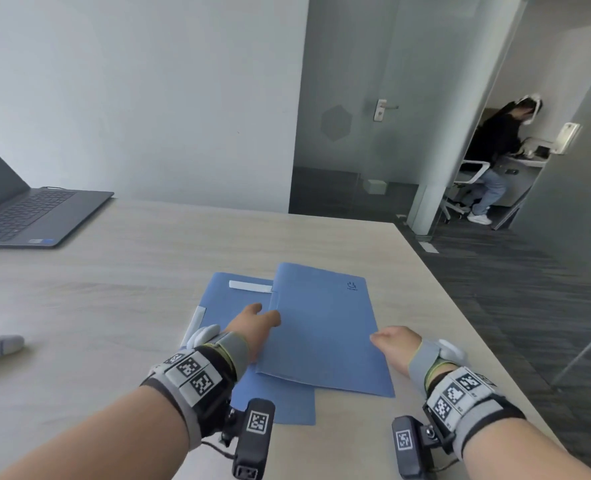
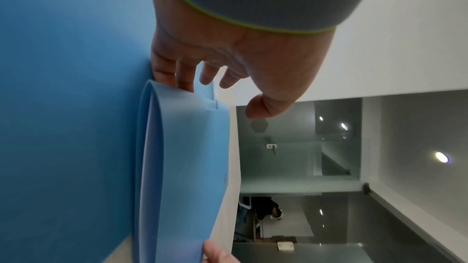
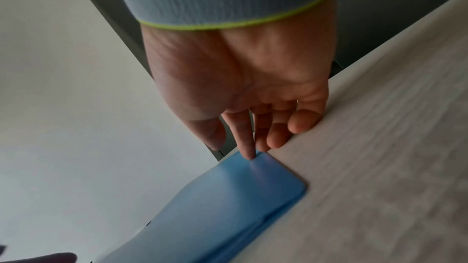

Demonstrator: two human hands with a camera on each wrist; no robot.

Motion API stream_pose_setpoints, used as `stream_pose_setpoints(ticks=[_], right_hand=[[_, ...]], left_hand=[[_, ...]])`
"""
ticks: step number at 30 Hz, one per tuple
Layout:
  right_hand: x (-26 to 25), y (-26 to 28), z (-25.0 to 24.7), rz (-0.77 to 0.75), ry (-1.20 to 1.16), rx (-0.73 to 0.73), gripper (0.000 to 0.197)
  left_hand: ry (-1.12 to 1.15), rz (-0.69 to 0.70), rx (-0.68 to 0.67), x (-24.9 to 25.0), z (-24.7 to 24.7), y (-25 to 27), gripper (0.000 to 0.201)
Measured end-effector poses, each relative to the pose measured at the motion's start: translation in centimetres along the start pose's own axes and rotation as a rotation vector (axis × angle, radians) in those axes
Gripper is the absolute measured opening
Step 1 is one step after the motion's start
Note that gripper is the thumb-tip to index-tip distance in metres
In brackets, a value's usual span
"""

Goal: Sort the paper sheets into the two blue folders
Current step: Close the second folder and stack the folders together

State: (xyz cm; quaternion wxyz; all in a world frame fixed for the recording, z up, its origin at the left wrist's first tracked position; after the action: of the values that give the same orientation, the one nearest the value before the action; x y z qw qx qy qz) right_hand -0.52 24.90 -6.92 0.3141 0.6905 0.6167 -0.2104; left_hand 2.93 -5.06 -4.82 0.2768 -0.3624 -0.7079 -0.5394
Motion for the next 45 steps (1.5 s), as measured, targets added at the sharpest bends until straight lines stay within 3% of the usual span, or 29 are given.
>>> stream_pose_setpoints(ticks=[3,6,9,12,14,16,19,22,25,30,32,34,36,39,43,45], right_hand=[[-0.3,0.1,0.4,-0.011,0.034,0.002,0.027],[-0.9,0.9,0.1,-0.001,0.021,0.008,0.038],[-0.8,1.1,0.4,-0.031,-0.009,-0.028,0.013],[-0.2,0.9,-0.1,-0.002,-0.131,0.052,0.061],[-0.4,1.4,-0.4,0.015,-0.296,0.106,0.079],[-0.7,1.9,-0.1,0.039,-0.518,0.103,0.067],[-2.8,2.9,1.0,0.022,-0.898,-0.019,0.029],[-4.5,2.8,0.6,-0.099,-0.907,0.01,0.029],[-5.5,2.8,0.1,-0.187,-0.842,0.069,0.032],[-6.9,3.2,-0.1,-0.278,-0.774,0.038,0.031],[-7.4,3.5,0.1,-0.304,-0.762,0.009,0.032],[-7.5,3.5,0.5,-0.304,-0.769,-0.014,0.032],[-7.7,3.5,0.7,-0.303,-0.775,-0.026,0.032],[-7.6,3.5,1.0,-0.307,-0.758,-0.032,0.03],[-7.3,3.2,1.3,-0.288,-0.781,-0.029,0.03],[-7.1,3.1,1.5,-0.278,-0.81,-0.027,0.03]], left_hand=[[0.104,-0.052,-0.031,-1.1,0.6,-3.0,0.086],[0.174,-0.068,-0.08,-2.1,1.5,-3.2,0.067],[0.211,-0.007,-0.09,-2.1,1.6,-1.9,0.044],[0.252,0.043,-0.094,-2.3,1.0,-1.7,0.052],[0.305,0.075,-0.119,-2.3,0.5,-1.5,0.056],[0.378,0.105,-0.159,-2.1,0.2,-1.2,0.054],[0.42,0.127,-0.189,-1.4,-0.5,-0.5,0.052],[0.297,0.113,-0.11,-0.6,-1.9,-0.2,0.04],[-0.042,0.161,0.051,0.8,-4.3,-0.2,0.023],[-0.423,0.433,0.562,4.4,-10.0,1.1,0.033],[-0.63,0.426,0.634,5.0,-10.7,1.2,0.05],[-0.753,0.36,0.567,4.9,-10.8,0.6,0.062],[-0.737,0.282,0.458,4.2,-10.6,-0.2,0.056],[-0.555,0.304,0.346,3.6,-10.2,-0.7,0.025],[-0.31,0.27,0.241,2.2,-9.9,-1.5,0.022],[-0.059,0.206,0.139,1.6,-8.7,-2.0,0.017]])
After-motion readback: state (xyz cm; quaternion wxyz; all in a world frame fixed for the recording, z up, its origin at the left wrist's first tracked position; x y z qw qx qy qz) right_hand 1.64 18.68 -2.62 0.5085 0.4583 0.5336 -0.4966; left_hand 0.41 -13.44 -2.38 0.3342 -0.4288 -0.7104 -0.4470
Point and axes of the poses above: each hand's wrist, its own y-axis away from the middle knuckle, its own z-axis out of the palm, x = y × z, the point moved 7 cm from there along -y, towards the middle knuckle, and after that the axes turned 9 degrees about -z, right-handed, at the moved point
